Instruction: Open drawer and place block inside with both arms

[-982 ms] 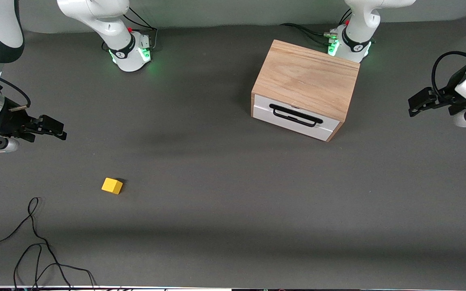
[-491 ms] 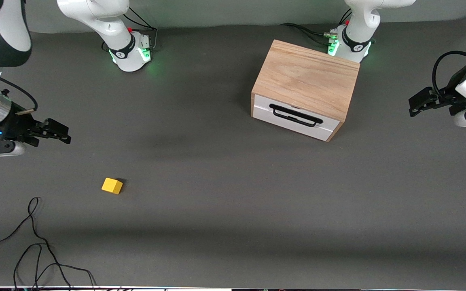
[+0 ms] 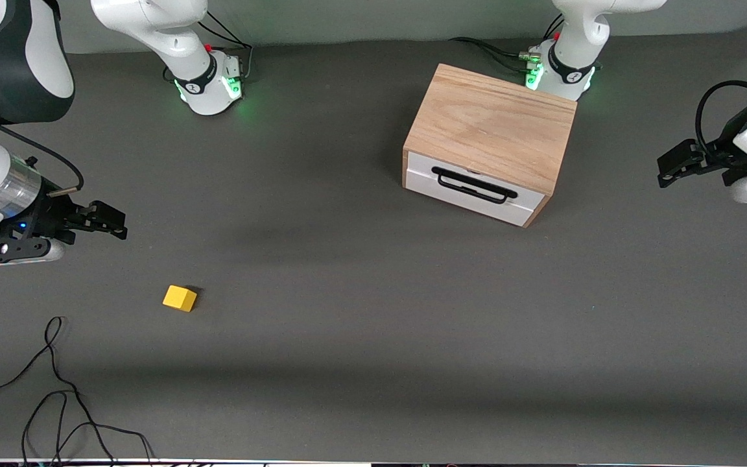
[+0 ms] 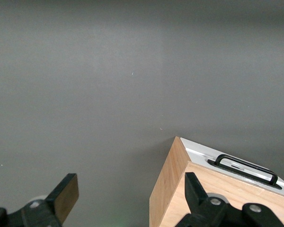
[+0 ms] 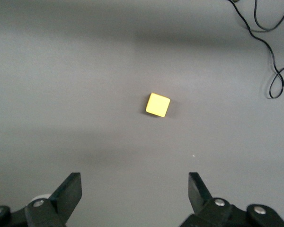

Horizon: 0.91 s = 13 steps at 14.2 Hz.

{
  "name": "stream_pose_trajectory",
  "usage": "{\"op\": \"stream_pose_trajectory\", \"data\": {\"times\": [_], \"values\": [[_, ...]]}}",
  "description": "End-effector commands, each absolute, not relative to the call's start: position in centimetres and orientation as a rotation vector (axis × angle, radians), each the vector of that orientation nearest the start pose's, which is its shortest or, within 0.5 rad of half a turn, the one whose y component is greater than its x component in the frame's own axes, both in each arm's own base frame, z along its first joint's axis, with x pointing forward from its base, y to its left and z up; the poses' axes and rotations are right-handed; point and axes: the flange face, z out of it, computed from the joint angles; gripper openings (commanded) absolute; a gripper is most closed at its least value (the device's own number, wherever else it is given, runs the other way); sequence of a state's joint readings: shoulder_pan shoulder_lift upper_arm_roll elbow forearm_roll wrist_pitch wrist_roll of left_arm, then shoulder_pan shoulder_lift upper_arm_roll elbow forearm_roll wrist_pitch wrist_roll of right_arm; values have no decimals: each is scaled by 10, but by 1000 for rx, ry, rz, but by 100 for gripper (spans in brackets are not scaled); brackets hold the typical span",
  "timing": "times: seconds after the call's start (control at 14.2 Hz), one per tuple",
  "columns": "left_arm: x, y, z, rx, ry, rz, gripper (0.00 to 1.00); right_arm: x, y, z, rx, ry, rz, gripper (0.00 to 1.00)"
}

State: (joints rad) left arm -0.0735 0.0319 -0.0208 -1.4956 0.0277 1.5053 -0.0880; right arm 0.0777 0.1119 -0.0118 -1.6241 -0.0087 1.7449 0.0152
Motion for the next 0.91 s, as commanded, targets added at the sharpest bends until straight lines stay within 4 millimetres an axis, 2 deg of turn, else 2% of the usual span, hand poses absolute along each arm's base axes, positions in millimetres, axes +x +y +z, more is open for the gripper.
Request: {"op": "stream_pose_trajectory", "data": {"times": [0.0, 0.14, 0.21, 0.28, 0.42, 0.63, 0.7, 0.84], "values": [[560, -48, 642, -3114, 33, 9, 100, 600, 42, 546, -3174, -66, 26, 100], [561, -48, 642, -3114, 33, 1, 100, 599, 42, 522, -3163, -46, 131, 100], [561, -48, 641, -3114, 33, 4, 100, 605, 44, 515, -3152, -41, 132, 100], [561, -48, 642, -3114, 33, 1, 100, 611, 52, 522, -3148, -56, 68, 100], [561, -47, 642, -3114, 31, 1, 100, 619, 65, 553, -3150, -98, -83, 100], [561, -48, 642, -3115, 33, -1, 100, 611, 46, 574, -3153, -71, -89, 100], [561, -48, 642, -3115, 33, -1, 100, 602, 45, 580, -3156, -70, -41, 100], [561, -48, 642, -3115, 33, -1, 100, 598, 46, 584, -3156, -70, -28, 100]]}}
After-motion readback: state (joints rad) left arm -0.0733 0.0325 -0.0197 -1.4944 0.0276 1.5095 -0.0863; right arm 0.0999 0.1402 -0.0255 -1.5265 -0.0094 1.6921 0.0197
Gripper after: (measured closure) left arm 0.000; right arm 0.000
